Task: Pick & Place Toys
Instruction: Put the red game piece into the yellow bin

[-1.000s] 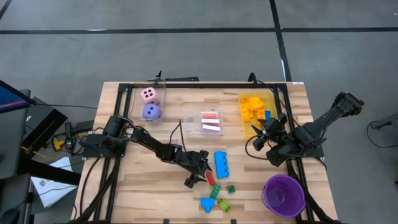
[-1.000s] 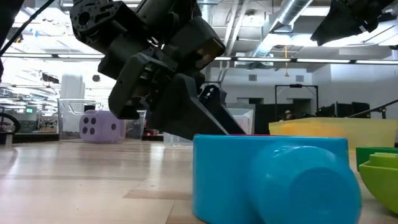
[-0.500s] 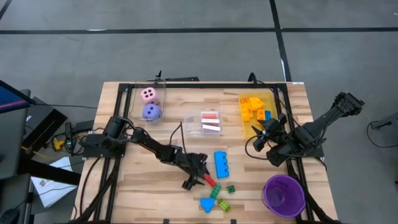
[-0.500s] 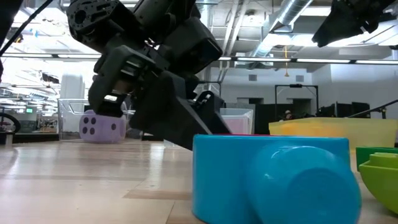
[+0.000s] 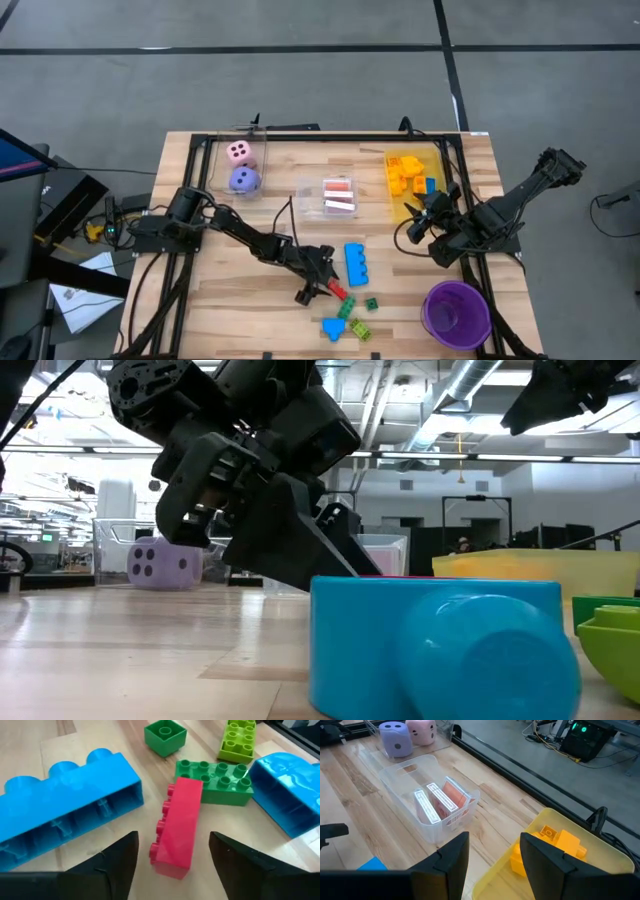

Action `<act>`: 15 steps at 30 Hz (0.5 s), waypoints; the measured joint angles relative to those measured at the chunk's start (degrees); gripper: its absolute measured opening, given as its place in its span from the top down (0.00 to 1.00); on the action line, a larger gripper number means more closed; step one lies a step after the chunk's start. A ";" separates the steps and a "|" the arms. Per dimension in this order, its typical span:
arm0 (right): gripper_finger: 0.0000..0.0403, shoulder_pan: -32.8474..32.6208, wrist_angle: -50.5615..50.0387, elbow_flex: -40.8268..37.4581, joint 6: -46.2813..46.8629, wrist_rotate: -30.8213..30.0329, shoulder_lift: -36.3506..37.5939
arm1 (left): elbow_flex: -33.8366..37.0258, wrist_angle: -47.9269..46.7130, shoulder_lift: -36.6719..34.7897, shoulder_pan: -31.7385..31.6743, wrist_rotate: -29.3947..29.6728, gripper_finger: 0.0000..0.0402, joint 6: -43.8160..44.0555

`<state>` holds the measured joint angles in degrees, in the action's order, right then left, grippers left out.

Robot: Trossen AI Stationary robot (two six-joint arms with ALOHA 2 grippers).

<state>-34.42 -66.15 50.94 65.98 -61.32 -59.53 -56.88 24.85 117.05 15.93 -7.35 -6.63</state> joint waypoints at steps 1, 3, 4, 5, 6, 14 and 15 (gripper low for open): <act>0.58 -0.01 0.01 0.00 0.00 0.00 0.00 | 0.00 0.19 0.25 0.01 0.00 0.43 0.23; 0.58 -0.01 0.02 0.00 0.00 0.00 0.00 | 0.00 0.17 1.05 0.01 0.00 0.47 0.54; 0.58 -0.01 0.02 0.00 0.00 0.00 0.00 | 0.00 0.12 1.56 0.01 0.00 0.50 0.60; 0.58 -0.01 0.02 0.00 0.00 0.00 0.00 | -0.01 0.47 1.86 0.01 0.08 0.53 0.78; 0.58 -0.01 0.02 0.00 0.00 0.00 0.00 | -0.02 0.59 2.10 0.01 0.04 0.56 0.89; 0.58 -0.01 0.04 0.00 -0.02 0.03 -0.02 | 0.04 1.19 1.56 -0.03 0.05 0.78 1.04; 0.58 -0.01 0.05 0.00 -0.04 0.08 0.00 | 0.04 1.87 1.40 -0.09 -0.12 0.78 1.05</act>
<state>-34.44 -66.10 50.94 65.93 -61.24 -59.53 -56.84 26.71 118.45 15.85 -7.47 -5.58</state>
